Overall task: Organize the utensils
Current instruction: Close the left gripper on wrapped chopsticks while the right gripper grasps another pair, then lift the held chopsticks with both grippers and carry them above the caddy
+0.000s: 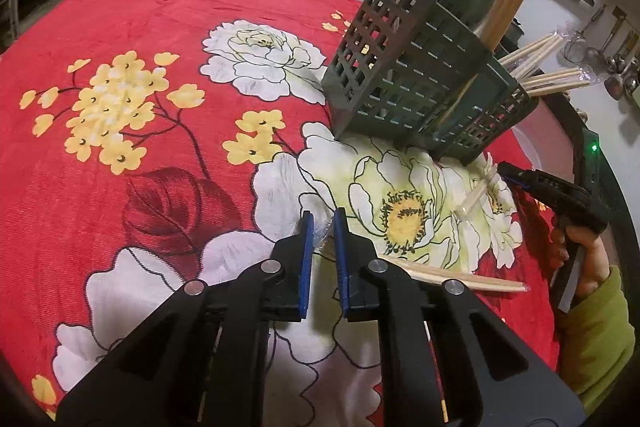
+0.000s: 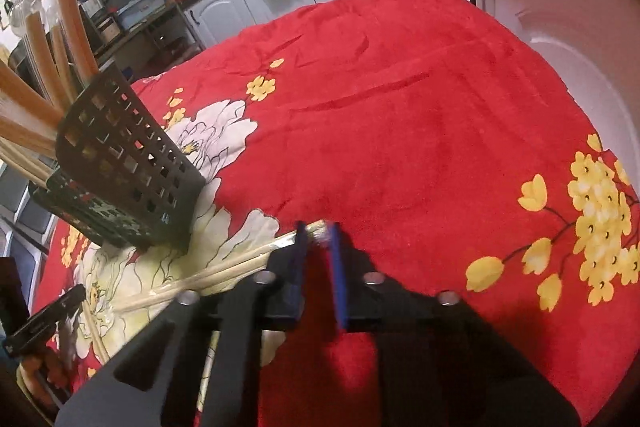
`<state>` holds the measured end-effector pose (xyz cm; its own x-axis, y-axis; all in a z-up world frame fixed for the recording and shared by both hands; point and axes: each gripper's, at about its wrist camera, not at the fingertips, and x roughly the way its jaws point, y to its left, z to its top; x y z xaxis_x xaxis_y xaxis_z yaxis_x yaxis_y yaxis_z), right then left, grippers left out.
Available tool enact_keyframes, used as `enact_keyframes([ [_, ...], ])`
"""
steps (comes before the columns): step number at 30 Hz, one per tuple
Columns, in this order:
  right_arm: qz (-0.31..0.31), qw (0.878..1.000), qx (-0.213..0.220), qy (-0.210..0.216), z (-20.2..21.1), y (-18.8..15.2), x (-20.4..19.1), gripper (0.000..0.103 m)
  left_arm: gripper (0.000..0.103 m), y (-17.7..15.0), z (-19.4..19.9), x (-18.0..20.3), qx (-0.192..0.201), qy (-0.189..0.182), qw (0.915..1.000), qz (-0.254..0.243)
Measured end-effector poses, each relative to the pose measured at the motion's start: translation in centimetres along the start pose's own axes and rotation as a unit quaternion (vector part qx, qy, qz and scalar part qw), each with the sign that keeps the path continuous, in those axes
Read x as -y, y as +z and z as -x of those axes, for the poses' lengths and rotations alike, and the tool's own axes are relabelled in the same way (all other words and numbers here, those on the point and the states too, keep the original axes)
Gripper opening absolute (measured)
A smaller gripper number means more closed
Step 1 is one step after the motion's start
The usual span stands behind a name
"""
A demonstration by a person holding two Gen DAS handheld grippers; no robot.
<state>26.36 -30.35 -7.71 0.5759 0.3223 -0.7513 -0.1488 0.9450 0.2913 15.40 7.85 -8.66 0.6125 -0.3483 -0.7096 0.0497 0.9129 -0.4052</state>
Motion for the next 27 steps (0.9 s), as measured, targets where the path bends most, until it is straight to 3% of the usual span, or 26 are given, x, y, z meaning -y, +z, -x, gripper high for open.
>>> enact_keyframes([
  [5, 0.021, 0.999, 0.011, -0.022, 0.7, -0.1, -0.5, 0.004, 0.004, 0.1, 0.1, -0.2, 0.003, -0.006, 1.0, 0.004],
  [10, 0.05, 0.996, 0.066, -0.03, 4.5, -0.2, -1.9, 0.002, 0.002, 0.2, 1.2, 0.0, 0.018, -0.013, 0.9997, 0.003],
  [17, 0.089, 0.988, 0.129, -0.007, 10.0, -0.6, -4.4, 0.002, 0.002, 1.2, 4.0, 1.8, 0.051, -0.029, 0.9981, -0.015],
  [27, 0.156, 0.97, 0.183, 0.037, 16.0, -1.3, -8.6, 0.001, 0.002, 3.1, 8.8, 5.5, 0.105, -0.066, 0.9907, -0.056],
])
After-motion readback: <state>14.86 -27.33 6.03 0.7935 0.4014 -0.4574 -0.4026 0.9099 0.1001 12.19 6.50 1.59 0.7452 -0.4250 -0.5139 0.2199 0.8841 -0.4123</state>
